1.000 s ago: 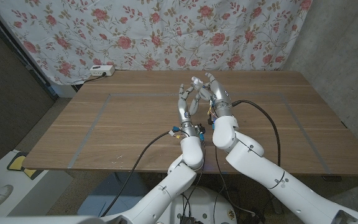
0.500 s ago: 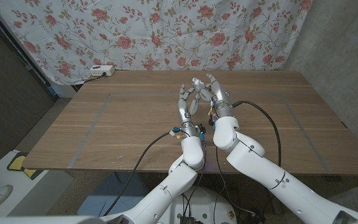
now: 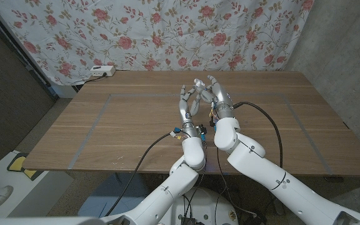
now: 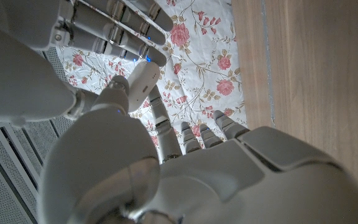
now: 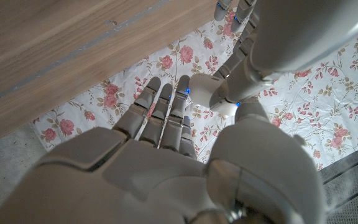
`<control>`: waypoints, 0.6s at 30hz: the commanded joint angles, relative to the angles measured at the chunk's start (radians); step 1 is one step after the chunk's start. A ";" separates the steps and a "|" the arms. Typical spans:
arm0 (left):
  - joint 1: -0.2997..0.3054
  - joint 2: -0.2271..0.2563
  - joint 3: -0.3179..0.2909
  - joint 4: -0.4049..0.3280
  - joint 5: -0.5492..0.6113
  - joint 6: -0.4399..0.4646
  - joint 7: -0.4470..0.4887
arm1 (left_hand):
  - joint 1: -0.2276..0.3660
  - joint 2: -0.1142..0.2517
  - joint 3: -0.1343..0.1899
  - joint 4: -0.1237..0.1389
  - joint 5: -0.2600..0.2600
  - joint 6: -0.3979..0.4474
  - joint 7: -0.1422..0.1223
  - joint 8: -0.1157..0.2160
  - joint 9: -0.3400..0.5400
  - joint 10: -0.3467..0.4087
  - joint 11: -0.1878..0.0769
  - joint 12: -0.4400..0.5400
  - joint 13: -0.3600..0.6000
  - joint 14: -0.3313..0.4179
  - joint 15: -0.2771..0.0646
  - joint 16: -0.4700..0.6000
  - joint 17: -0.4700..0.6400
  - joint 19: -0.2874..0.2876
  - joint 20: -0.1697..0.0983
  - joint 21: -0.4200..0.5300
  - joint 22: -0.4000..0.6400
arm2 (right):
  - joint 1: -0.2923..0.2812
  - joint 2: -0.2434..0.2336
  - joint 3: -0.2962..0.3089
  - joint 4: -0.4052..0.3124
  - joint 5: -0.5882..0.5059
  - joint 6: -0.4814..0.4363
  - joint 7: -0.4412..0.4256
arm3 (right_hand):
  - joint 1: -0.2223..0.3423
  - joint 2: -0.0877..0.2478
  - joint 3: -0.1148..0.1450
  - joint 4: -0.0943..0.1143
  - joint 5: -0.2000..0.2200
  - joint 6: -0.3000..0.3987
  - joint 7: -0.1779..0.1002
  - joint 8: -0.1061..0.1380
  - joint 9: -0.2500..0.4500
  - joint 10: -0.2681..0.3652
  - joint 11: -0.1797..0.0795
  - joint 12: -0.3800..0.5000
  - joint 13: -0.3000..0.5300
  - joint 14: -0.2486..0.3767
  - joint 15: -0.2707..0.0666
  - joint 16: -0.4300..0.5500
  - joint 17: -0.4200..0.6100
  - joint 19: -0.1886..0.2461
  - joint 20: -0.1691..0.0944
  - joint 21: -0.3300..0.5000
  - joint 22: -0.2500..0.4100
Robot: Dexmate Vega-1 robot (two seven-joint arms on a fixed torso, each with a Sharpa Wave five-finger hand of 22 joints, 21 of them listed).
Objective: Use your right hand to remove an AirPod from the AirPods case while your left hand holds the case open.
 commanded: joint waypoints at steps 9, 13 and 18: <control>0.002 -0.013 -0.007 0.011 -0.009 -0.012 0.005 | 0.030 0.042 0.012 -0.009 -0.017 0.087 0.015 0.033 0.003 0.044 -0.015 0.012 0.005 0.025 -0.004 0.006 0.001 0.011 0.004 0.007 0.004 | -0.003 -0.007 -0.003 -0.001 0.002 -0.002 -0.002 | 0.007 0.006 -0.007 -0.001 0.005 0.008 0.002 -0.004 0.005 0.031 -0.031 0.002 0.005 -0.003 -0.084 0.007 0.005 0.002 0.000 0.003 0.003; -0.001 -0.018 -0.008 0.020 -0.010 -0.025 0.008 | 0.032 0.044 0.011 -0.010 -0.019 0.091 0.015 0.034 0.003 0.047 -0.014 0.013 0.005 0.030 -0.006 0.007 0.001 0.013 0.004 0.007 0.004 | -0.003 -0.010 -0.005 -0.002 0.004 0.000 0.001 | 0.007 0.006 -0.007 -0.001 0.005 0.008 0.002 -0.004 0.005 0.030 -0.032 0.002 0.005 -0.004 -0.084 0.006 0.005 0.002 -0.001 0.003 0.003; 0.001 -0.015 -0.007 0.013 -0.005 -0.016 0.007 | 0.026 0.039 0.004 -0.007 -0.023 0.095 0.014 0.035 0.003 0.048 -0.016 0.012 0.005 0.032 -0.009 0.007 0.002 0.013 0.001 0.007 0.004 | -0.004 -0.008 -0.005 0.000 0.003 0.002 -0.001 | 0.007 0.006 -0.007 -0.001 0.005 0.008 0.002 -0.004 0.005 0.030 -0.029 0.002 0.005 -0.003 -0.083 0.006 0.005 0.001 0.000 0.004 0.003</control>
